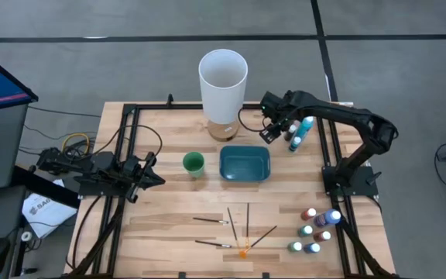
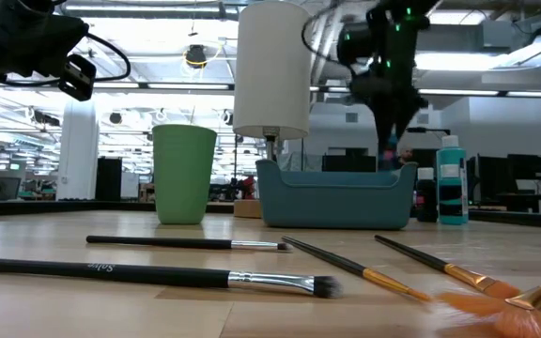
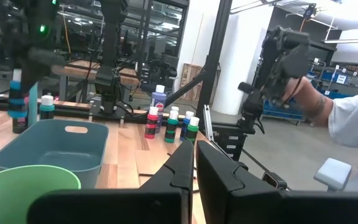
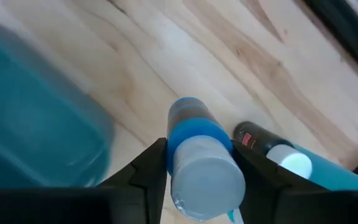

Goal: Pick & Place Paint Supplies
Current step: Put the top small blue paint bottle into the green bin

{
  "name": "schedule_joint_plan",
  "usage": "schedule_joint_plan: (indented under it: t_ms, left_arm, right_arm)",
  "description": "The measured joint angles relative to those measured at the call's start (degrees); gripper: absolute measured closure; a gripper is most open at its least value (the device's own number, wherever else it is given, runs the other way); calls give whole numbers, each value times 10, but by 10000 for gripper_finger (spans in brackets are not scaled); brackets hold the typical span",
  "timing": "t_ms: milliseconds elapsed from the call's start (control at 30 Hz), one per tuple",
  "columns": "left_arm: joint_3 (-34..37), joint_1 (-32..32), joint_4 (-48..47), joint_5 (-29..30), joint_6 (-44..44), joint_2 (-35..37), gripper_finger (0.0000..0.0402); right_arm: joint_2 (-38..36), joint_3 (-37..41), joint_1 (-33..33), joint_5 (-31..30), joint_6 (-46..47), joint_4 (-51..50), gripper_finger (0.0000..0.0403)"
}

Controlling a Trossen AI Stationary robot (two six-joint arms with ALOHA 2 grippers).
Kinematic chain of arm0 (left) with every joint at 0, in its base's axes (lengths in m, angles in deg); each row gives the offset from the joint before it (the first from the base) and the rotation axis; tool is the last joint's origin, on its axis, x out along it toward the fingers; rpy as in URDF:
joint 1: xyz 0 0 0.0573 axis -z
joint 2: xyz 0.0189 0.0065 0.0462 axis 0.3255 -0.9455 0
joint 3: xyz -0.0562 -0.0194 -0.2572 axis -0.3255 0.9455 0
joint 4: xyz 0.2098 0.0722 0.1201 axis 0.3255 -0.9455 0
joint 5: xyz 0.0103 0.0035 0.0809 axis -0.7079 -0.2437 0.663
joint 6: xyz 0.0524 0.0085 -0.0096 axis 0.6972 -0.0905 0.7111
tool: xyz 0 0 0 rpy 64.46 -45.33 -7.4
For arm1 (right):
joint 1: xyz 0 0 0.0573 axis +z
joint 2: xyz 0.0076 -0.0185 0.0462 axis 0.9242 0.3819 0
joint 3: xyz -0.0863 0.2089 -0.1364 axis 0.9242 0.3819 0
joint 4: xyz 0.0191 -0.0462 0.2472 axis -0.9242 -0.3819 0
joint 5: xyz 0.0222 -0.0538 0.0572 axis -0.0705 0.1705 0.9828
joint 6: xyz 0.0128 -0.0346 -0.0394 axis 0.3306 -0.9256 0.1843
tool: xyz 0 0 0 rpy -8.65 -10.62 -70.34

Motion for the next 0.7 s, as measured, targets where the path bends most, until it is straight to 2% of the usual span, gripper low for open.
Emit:
schedule_joint_plan:
  t_ms: [167,333,700]
  left_arm:
    - [0,0,0,0,0,0,394]
    - [0,0,0,0,0,0,394]
    - [0,0,0,0,0,0,394]
  right_arm:
    - [0,-82,37,0,0,-44,265]
    - [-1,-141,93,0,0,-45,260]
    - [6,-154,198,3,9,40,260]
